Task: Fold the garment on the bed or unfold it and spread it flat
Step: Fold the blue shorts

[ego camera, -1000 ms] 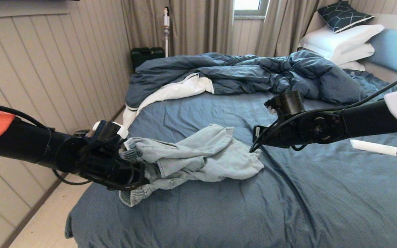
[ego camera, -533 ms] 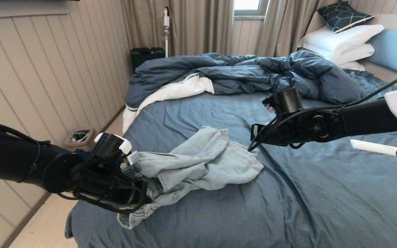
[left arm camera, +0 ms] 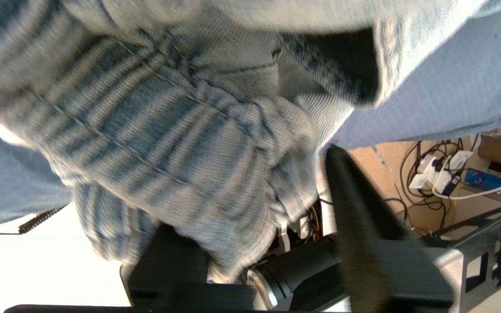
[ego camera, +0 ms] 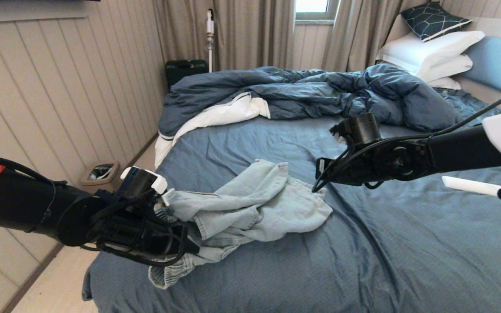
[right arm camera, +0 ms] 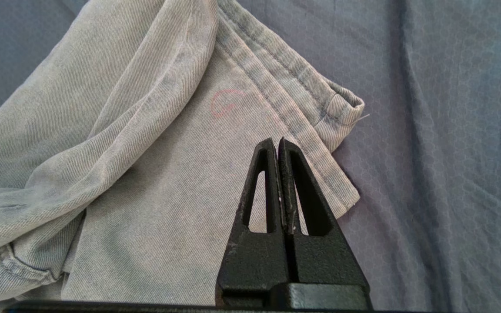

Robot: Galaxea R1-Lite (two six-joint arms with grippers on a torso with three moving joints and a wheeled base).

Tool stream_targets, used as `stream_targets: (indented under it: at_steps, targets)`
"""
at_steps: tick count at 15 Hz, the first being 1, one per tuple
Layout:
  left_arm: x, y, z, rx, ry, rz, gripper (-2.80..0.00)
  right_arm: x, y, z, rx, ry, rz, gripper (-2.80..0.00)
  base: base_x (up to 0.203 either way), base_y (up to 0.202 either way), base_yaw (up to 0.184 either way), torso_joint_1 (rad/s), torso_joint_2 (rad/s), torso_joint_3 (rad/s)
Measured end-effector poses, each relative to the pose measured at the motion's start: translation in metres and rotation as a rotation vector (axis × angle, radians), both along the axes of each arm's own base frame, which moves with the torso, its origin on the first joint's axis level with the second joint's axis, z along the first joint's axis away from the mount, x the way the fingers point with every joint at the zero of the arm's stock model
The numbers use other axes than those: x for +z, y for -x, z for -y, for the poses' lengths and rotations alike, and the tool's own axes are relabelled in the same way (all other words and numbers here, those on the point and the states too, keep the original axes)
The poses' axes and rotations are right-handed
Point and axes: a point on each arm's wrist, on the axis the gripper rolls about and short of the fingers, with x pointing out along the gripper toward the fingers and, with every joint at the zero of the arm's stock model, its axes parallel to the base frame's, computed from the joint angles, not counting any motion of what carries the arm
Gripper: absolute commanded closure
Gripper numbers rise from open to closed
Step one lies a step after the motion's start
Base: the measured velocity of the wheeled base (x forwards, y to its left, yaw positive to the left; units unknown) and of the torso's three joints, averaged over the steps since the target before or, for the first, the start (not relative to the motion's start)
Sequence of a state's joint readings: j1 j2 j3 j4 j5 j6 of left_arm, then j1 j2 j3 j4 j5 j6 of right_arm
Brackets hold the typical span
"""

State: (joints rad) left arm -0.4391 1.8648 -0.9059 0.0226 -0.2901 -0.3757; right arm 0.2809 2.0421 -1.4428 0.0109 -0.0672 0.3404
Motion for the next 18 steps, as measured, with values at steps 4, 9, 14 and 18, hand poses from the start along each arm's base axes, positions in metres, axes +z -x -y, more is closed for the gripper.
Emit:
stream_targets:
  at_steps: [4,9,14,18]
  targets:
    - [0.012,0.019,-0.009,-0.001,0.008,0.026,-2.80,-0.001,0.002,-0.006,0.015,0.001,-0.002,0.00,0.000,0.000,0.000,0.000,0.00,0.000]
    - [0.043,0.060,-0.032,0.011,0.043,0.122,-2.80,0.001,0.010,-0.035,0.098,0.005,-0.034,0.00,0.000,0.000,0.000,0.000,0.00,0.000]
    - [0.062,0.062,-0.068,0.161,0.044,0.216,-2.80,-0.005,0.000,-0.072,0.176,0.041,-0.145,0.00,0.000,0.000,0.000,0.000,0.00,0.000]
    - [0.069,0.059,-0.083,0.234,0.044,0.245,0.00,-0.029,-0.011,-0.107,0.232,0.079,-0.234,0.00,0.000,0.000,0.000,0.000,0.00,0.000]
